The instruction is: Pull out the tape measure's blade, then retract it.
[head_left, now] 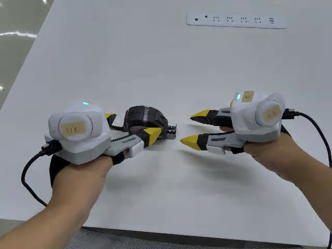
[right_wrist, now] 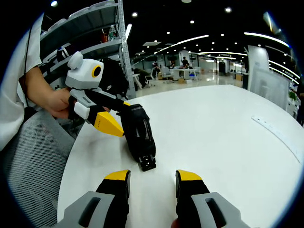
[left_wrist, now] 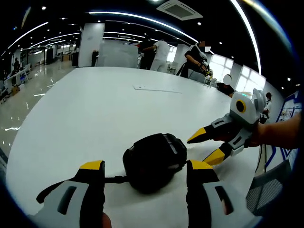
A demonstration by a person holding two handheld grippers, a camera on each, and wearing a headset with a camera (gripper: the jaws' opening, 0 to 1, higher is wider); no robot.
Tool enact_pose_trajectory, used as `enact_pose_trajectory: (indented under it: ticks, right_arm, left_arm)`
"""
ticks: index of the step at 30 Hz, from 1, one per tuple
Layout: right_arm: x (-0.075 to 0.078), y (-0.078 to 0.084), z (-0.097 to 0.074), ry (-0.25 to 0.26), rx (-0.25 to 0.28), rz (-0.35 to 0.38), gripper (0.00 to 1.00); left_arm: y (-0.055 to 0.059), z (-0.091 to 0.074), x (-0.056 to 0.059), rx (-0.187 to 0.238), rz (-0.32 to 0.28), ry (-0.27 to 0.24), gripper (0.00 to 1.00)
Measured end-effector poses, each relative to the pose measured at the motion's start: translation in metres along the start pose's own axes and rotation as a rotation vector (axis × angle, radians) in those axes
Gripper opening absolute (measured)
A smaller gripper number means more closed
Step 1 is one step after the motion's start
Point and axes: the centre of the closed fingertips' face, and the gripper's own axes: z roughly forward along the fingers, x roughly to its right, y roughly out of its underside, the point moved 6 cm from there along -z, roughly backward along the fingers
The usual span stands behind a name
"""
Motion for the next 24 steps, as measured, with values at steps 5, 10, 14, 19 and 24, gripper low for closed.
enact_pose_trajectory:
  ticks: [5,10,14,19,24]
  right_arm:
    - [-0.002,-0.001,-0.005,0.012,0.004,-0.012,0.36]
    - [-0.005,0.002,-0.015,0.03,0.006,-0.002,0.39]
    - [-0.008,0.006,-0.029,0.07,0.017,0.026,0.44]
    - [-0.012,0.014,-0.045,0.113,0.014,0.057,0.5]
    - [-0.018,0.02,-0.061,0.146,0.016,0.077,0.56]
  left_arm:
    - [0.0,-0.004,-0.003,0.007,0.028,0.015,0.67]
    - [-0.003,-0.01,-0.007,0.027,0.028,0.022,0.69]
    - [-0.002,-0.018,-0.007,0.035,0.064,0.053,0.7]
    - [0.002,-0.03,-0.013,0.027,0.1,0.073,0.72]
    - [0.005,-0.041,-0.014,0.019,0.14,0.099,0.74]
